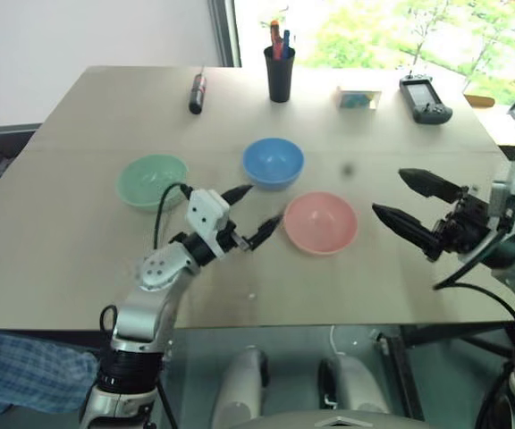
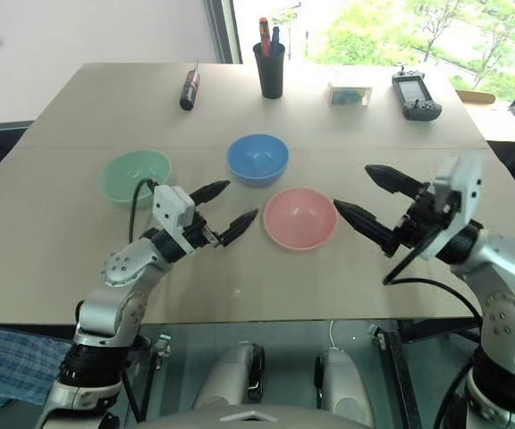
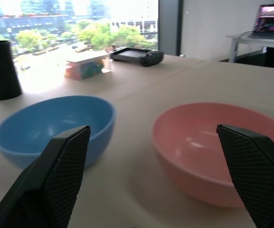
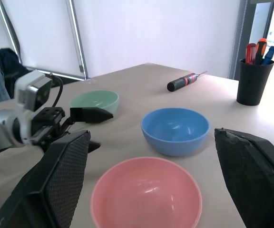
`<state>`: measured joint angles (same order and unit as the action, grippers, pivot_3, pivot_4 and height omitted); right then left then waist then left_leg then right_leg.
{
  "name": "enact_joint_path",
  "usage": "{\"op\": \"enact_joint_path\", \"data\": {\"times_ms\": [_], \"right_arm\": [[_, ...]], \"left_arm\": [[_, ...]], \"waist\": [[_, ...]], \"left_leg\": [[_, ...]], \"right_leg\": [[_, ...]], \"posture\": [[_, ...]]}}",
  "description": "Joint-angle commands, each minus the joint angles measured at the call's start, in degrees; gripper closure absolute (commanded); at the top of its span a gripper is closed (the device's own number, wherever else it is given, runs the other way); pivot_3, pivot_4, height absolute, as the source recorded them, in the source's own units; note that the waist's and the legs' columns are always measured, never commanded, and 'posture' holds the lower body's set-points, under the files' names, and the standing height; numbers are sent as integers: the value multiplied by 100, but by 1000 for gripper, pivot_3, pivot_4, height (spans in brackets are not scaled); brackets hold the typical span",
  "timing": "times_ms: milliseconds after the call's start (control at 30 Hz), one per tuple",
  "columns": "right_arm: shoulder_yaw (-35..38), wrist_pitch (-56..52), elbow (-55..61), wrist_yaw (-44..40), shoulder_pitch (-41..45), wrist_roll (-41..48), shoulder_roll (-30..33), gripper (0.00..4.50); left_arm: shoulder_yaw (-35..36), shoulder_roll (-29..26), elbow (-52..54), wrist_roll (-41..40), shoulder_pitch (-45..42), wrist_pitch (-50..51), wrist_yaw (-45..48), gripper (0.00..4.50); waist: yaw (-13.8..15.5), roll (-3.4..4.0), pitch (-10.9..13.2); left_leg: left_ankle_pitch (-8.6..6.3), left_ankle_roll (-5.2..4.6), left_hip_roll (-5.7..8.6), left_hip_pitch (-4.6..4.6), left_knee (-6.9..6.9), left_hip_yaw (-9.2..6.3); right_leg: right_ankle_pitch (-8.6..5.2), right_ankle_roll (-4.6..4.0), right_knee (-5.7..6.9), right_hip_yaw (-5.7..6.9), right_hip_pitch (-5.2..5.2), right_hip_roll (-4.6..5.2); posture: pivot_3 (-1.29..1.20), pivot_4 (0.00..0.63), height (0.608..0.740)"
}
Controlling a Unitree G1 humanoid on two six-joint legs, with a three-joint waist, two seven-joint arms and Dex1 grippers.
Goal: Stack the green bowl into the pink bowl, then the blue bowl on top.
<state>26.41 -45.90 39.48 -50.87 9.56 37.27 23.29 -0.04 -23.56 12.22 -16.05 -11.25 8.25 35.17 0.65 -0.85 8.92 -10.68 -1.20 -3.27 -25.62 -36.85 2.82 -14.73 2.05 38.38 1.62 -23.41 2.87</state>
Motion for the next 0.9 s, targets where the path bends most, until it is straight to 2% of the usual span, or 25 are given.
{"op": "enact_joint_path", "data": {"times_ms": [33, 333, 700, 900], "right_arm": [[48, 499, 213, -88, -159, 331, 203, 96], [-565, 1355, 123, -511, -458, 245, 948, 96], [-1019, 1996, -289, -438, -497, 92, 1224, 96], [-1096, 2235, -417, -403, -548, 36, 1300, 96]], "left_arm": [[206, -203, -40, 381, -146, -130, -262, 0], [511, -641, -82, 1195, -185, 303, -1011, 0], [680, -1077, 212, 2020, -21, 1349, -1513, 0], [828, -1238, -299, 2085, -1, 1666, -1520, 0]], "waist": [[0, 0, 0], [18, -2, 1], [18, -5, 2], [17, -8, 4]], "left_leg": [[0, 0, 0, 1, 0, 0], [0, 0, 0, 0, 0, -1], [0, 1, -1, 0, 1, -3], [0, 1, -1, 0, 2, -6]], "right_leg": [[0, 0, 0, -1, 0, 0], [-1, 0, -2, 1, 0, 3], [-1, -1, -3, 0, -1, 5], [-1, -1, -3, 0, -1, 8]], "posture": [[0, 150, 740], [0, 150, 740], [0, 150, 740], [0, 150, 740]]}}
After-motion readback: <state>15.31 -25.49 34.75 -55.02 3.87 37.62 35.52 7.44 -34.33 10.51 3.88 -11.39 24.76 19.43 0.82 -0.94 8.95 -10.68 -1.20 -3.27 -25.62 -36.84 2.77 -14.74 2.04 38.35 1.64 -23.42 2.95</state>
